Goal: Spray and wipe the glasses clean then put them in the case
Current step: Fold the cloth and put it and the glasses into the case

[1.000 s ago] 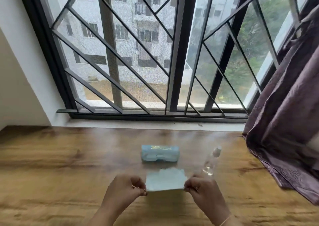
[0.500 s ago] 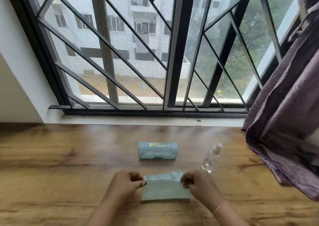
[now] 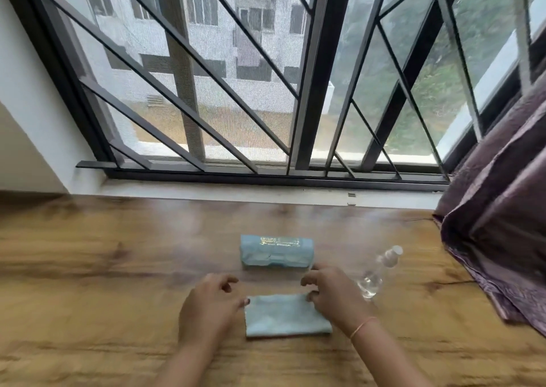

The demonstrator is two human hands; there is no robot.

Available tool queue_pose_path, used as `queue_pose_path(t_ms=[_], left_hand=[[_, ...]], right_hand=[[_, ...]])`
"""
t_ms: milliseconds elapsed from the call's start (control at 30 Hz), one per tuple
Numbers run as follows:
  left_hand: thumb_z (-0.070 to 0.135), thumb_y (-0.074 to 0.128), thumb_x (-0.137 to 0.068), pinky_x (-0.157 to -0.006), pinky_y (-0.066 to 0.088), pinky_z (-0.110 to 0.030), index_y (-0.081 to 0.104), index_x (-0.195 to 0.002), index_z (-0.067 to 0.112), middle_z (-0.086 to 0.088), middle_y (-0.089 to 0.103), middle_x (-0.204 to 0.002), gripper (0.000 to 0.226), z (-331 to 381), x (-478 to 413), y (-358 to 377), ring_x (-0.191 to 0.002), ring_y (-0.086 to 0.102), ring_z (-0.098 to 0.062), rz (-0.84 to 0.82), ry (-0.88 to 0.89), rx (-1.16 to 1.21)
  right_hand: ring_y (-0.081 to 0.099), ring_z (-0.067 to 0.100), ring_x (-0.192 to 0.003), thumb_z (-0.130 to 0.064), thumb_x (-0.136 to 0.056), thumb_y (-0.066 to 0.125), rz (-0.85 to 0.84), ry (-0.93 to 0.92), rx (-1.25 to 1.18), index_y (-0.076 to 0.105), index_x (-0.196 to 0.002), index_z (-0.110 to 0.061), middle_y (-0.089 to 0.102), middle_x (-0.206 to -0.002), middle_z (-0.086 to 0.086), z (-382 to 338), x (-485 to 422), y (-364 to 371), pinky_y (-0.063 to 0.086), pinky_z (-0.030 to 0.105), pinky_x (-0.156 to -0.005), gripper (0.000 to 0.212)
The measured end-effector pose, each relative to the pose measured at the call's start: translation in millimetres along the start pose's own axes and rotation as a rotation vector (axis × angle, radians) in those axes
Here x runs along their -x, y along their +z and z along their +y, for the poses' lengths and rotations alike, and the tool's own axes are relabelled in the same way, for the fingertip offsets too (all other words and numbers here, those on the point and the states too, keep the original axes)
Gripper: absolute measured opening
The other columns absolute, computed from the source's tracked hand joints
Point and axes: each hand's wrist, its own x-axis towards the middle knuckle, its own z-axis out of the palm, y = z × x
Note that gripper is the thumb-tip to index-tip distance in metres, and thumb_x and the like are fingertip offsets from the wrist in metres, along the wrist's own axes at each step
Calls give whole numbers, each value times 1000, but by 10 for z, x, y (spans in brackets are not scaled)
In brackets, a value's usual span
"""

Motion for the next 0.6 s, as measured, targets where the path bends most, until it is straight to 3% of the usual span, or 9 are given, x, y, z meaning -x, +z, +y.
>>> queue_pose_path(t_ms=[100, 267, 367, 433, 500, 600], left_hand=[[37, 79, -62, -60, 36, -24, 57, -59, 40, 12, 58, -74, 22, -25, 264, 10, -72, 55, -6, 82, -50, 24], [43, 79, -61, -57, 35, -15, 53, -57, 46, 18, 53, -71, 27, -128, 609, 214, -72, 56, -1, 78, -10, -26], [35, 88, -46, -51, 43, -23, 63, -62, 41, 15, 48, -63, 31, -216, 654, 297, -59, 60, -10, 149, 24, -54], [31, 92, -32, -39, 41, -24, 63, -60, 40, 14, 50, -60, 41, -225, 662, 330, -47, 56, -8, 124, 110, -91], [32, 93, -27, -34, 38, -22, 65, -58, 43, 16, 54, -56, 44, -229, 661, 346, -43, 55, -4, 118, 168, -150], [39, 85, -47, -33, 36, -22, 67, -58, 41, 16, 54, -60, 22, -280, 661, 377, -44, 53, -9, 162, 213, -145]], right_hand=[[58, 24, -93, -16, -81, 62, 94, -120, -60, 73, -91, -15, 66, -93, 5, -274, 16, 64, 41, 26, -72, 15], [56, 29, -89, -12, -84, 56, -21, -248, -48, 73, -96, -10, 64, -86, 14, -663, -106, 307, 37, 28, -67, 20], [55, 33, -95, -8, -84, 51, -92, -245, 52, 70, -102, -7, 58, -84, 16, -767, -175, 373, 37, 32, -70, 26], [55, 35, -93, -5, -82, 49, -124, -242, 105, 71, -95, -3, 47, -78, 12, -799, -193, 404, 31, 31, -65, 25], [56, 36, -90, -5, -81, 49, -135, -242, 110, 70, -91, 0, 51, -78, 15, -820, -201, 416, 33, 33, -65, 24], [54, 36, -90, -7, -80, 49, -143, -237, 99, 71, -93, -3, 63, -91, 19, -820, -201, 418, 37, 34, -69, 26]])
